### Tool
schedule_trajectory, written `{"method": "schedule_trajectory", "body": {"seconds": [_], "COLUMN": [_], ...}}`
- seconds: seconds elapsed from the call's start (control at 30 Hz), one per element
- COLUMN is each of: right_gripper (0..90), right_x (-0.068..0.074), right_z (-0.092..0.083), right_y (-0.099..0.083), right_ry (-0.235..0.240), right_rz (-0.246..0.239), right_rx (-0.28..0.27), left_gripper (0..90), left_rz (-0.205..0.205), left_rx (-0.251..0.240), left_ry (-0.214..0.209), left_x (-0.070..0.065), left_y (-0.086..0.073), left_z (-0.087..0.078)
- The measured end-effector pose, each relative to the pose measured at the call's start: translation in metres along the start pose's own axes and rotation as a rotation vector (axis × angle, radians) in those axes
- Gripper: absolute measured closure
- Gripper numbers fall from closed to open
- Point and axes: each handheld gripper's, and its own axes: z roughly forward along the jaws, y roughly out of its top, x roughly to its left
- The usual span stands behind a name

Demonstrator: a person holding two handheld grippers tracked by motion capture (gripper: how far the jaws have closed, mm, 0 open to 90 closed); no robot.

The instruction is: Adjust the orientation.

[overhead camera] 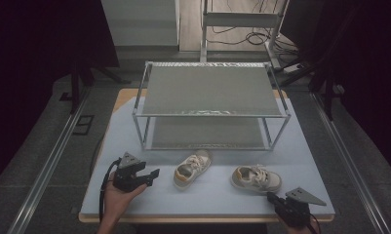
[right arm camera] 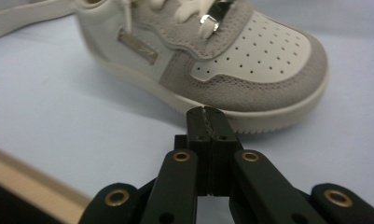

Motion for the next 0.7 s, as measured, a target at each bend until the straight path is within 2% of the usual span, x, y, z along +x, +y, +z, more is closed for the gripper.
{"method": "schedule_trajectory", "body": {"seconds": [0.17, 0.33, 0.5, 0.6, 0.7], "right_gripper": [89.5, 87.1, 88.8, 89.7, 89.7], "right_x": [-0.009, -0.021, -0.028, -0.031, -0.033], "right_z": [0.006, 0.017, 0.026, 0.035, 0.037], "right_y": [0.007, 0.019, 0.027, 0.035, 0.036], "right_ry": [-0.019, -0.065, -0.07, -0.086, -0.084], "right_rz": [0.017, 0.034, 0.046, 0.037, 0.046], "right_rx": [0.004, 0.01, 0.015, 0.018, 0.013], "left_gripper": [37.2, 37.2, 37.2, 37.2, 37.2], "left_rz": [-0.003, -0.007, -0.009, -0.008, -0.008], "left_rx": [-0.002, -0.003, -0.006, -0.008, -0.009], "left_ry": [-0.001, -0.005, -0.003, -0.002, -0.002], "left_x": [0.0, 0.002, 0.002, 0.002, 0.002], "left_y": [0.0, 0.0, 0.0, 0.0, 0.0], "left_z": [-0.001, -0.001, -0.002, -0.002, -0.003]}}
